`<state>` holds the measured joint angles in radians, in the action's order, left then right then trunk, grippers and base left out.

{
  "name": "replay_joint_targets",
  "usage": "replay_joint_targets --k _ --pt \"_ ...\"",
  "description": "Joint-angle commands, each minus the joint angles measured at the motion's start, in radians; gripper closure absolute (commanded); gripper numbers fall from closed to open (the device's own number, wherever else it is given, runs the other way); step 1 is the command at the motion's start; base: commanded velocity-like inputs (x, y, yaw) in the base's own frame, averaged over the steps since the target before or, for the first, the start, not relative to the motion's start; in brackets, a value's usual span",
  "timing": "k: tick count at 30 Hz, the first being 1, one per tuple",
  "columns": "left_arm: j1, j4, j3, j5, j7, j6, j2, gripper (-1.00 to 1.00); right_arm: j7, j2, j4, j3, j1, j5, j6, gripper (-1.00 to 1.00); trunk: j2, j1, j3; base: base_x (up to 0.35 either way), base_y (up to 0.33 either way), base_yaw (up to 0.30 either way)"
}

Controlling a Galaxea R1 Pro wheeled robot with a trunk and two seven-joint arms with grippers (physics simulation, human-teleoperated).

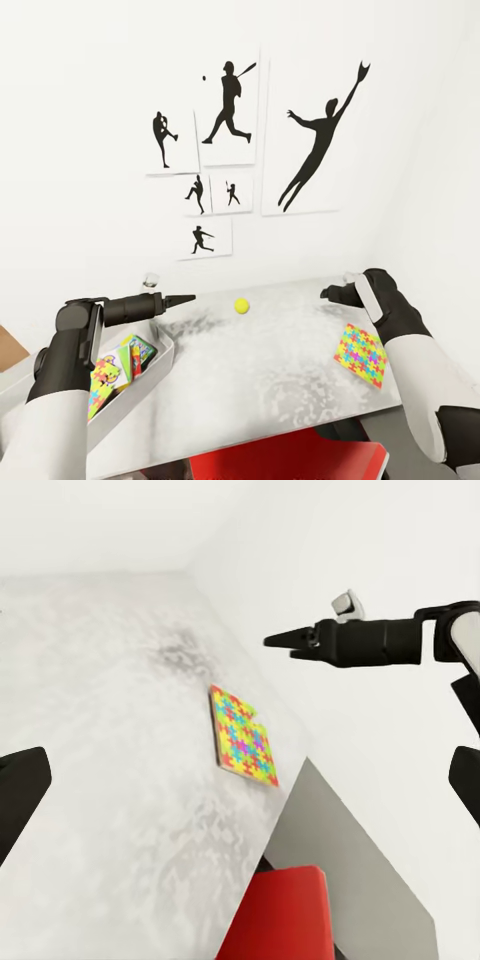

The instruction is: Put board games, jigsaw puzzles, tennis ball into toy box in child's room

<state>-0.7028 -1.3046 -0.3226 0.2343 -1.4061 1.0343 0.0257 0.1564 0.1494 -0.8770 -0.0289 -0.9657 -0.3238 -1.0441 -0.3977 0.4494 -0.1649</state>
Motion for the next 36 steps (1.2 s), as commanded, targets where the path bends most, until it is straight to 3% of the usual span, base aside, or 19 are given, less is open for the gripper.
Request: replay_joint_targets --k 1,8,16,27,36 --pt "-0.001 -0.001 -0.002 0.010 -0.010 0.010 0.000 -1.00 0.009 0.004 0.001 -0.001 -0.002 -0.012 -0.003 -1.00 -0.002 0.001 -0.004 0.000 0.000 0.000" --pt "0.000 -0.005 -0.002 0.008 -0.010 0.010 0.000 -1.00 0.008 0.033 0.037 -0.004 -0.027 -0.014 0.000 -1.00 -0.002 0.001 -0.015 0.000 0.000 0.000" --pt "0.000 -0.006 0.000 0.007 -0.010 0.010 0.000 -1.00 0.002 0.060 0.177 -0.004 -0.088 -0.013 0.088 -1.00 -0.002 0.001 -0.028 0.000 0.000 0.000" --pt "0.000 -0.008 0.004 0.007 -0.010 0.010 -0.001 -1.00 0.002 0.072 0.228 -0.001 -0.141 -0.012 0.103 -1.00 -0.002 0.001 -0.047 0.000 0.000 0.000" --pt "0.000 -0.011 0.004 0.007 -0.010 0.010 -0.001 -1.00 0.001 0.078 0.343 0.001 -0.203 -0.011 0.155 -1.00 -0.002 0.001 -0.061 0.000 0.000 0.000"
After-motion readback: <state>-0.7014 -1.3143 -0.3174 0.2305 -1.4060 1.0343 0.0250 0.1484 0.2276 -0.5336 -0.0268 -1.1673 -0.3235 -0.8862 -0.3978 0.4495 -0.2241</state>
